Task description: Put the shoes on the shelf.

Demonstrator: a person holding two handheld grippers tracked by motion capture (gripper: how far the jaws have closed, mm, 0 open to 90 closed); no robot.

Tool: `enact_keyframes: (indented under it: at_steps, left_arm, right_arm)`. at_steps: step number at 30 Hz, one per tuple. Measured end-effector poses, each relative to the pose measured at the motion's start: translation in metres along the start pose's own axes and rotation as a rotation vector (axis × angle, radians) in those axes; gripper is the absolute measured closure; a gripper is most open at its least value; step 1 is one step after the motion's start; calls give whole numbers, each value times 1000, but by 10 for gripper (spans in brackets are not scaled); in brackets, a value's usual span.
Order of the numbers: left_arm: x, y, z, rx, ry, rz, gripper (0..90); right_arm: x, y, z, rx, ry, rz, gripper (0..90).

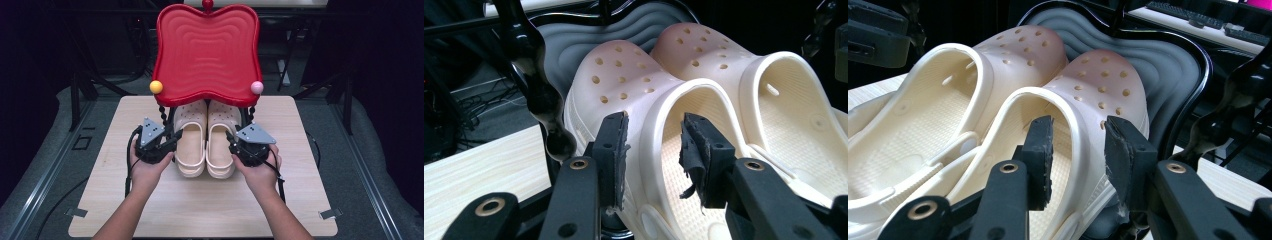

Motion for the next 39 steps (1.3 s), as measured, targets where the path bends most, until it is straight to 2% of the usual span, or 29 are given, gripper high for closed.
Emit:
enact_keyframes:
  at_steps: [5, 10, 19, 23, 29, 36, 39]
  left_arm:
    - [0, -3, 8, -2, 12, 5, 623]
    - [-1, -7, 23, -15, 40, 38, 619]
    - [-2, -3, 43, -21, 61, 51, 618]
    - [-5, 0, 57, -23, 86, 61, 643]
    - [-10, 7, 73, -21, 98, 66, 642]
    - [-16, 24, 83, 0, 104, 64, 632]
    - [-18, 31, 85, 10, 106, 71, 631]
  right_arm:
    - [1, -3, 6, -11, -7, 0, 635]
    - [4, -8, 21, -23, -33, -12, 629]
    - [13, -11, 41, -37, -68, -7, 634]
    - [19, -5, 52, -37, -90, -17, 642]
    - [22, 9, 63, -29, -99, -40, 646]
    - [27, 23, 76, -20, -117, -48, 645]
    - [30, 27, 82, -36, -119, -37, 618]
Point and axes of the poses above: each handheld gripper's, and its own axes: z roughly backward along the jaws, y roughly out of its underside, x roughly to its left, the point moved 4 cm from there along -z, roughly forward along the jaws, and after that the axes turned 13 degrees about -x, right-handed, at the moved point
